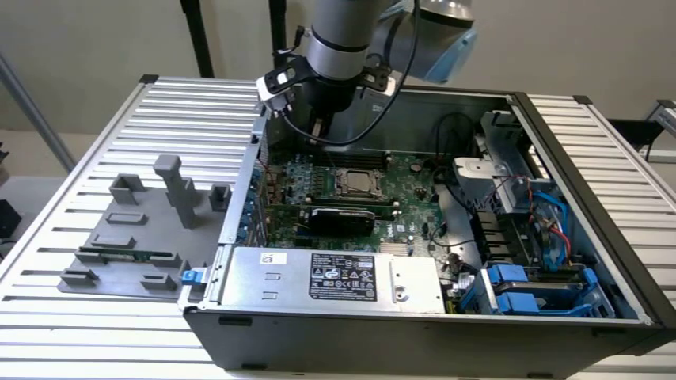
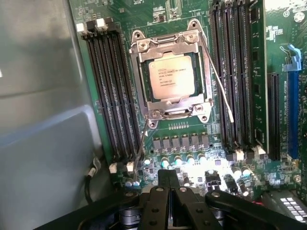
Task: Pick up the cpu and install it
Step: 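Install the first cpu locking lever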
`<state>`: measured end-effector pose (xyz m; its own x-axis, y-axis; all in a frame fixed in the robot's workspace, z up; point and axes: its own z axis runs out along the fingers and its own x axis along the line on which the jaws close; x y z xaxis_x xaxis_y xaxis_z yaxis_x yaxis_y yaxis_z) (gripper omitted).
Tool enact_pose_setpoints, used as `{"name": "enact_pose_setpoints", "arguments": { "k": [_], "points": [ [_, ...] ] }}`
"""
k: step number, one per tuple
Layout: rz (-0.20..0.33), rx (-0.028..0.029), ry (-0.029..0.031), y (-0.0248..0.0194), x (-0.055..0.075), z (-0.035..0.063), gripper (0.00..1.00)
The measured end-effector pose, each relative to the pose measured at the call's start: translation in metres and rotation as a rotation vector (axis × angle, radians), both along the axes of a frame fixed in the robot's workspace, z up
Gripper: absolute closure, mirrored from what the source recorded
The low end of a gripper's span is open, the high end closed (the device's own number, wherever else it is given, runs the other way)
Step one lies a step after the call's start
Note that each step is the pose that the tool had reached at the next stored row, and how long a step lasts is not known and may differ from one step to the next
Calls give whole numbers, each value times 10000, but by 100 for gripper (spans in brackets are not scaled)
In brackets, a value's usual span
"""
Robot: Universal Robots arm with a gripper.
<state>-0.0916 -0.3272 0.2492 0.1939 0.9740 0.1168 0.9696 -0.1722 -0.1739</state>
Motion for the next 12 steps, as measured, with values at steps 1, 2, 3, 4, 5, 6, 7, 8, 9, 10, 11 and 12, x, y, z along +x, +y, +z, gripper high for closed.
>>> {"name": "enact_pose_setpoints", "arguments": {
  "k": [1,2,3,4,5,6,7,8,9,10,11,12],
  "points": [
    [-20,126,1,0,-9,5,89],
    [-38,276,3,0,-22,8,89],
    [-53,448,1,0,-37,8,89],
    [-71,631,3,0,-55,9,89],
    [-107,758,1,0,-68,9,89],
    [-166,834,-1,0,-74,9,89],
    [-242,921,-3,0,-76,9,89],
    [-332,1017,-7,0,-77,8,89],
    [-440,1083,-11,0,-78,5,89],
    [-559,1128,-16,0,-78,2,89],
    [-673,1141,-23,0,-78,0,89],
    [-794,1143,-29,0,-77,-2,89]
  ]
}}
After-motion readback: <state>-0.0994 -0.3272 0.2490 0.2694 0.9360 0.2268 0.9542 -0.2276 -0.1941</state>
